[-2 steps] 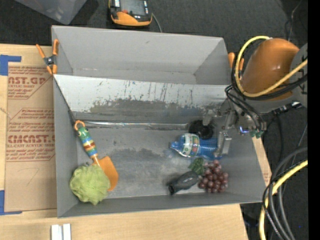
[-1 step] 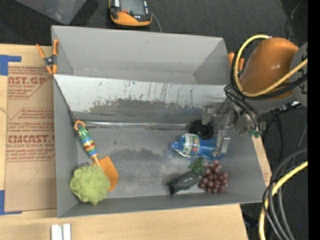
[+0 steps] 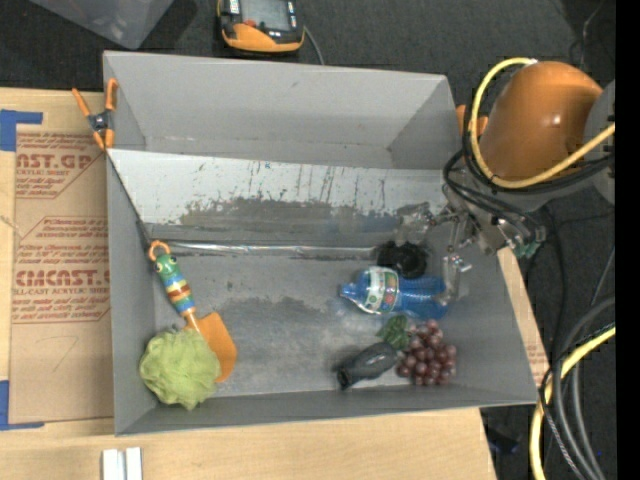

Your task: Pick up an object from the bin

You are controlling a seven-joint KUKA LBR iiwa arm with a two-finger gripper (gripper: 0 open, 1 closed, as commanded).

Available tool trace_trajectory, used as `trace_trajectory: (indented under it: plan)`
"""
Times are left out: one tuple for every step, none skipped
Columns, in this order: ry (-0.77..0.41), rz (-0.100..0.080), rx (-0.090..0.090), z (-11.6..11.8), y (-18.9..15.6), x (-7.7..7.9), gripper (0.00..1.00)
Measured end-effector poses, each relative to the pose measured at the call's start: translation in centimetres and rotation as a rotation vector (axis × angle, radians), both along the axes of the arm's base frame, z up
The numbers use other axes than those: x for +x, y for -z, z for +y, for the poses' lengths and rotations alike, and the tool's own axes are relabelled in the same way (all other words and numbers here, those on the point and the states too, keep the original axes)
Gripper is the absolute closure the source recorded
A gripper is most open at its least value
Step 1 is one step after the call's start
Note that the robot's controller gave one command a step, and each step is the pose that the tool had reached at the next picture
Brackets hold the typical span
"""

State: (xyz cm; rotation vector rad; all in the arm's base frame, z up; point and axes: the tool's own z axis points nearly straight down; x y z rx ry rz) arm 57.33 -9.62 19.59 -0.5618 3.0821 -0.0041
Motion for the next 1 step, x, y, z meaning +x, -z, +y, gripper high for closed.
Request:
trace_trajectory:
  plan:
    - [0.267, -0.001, 0.005, -1.13, 3.45, -0.08, 0.00]
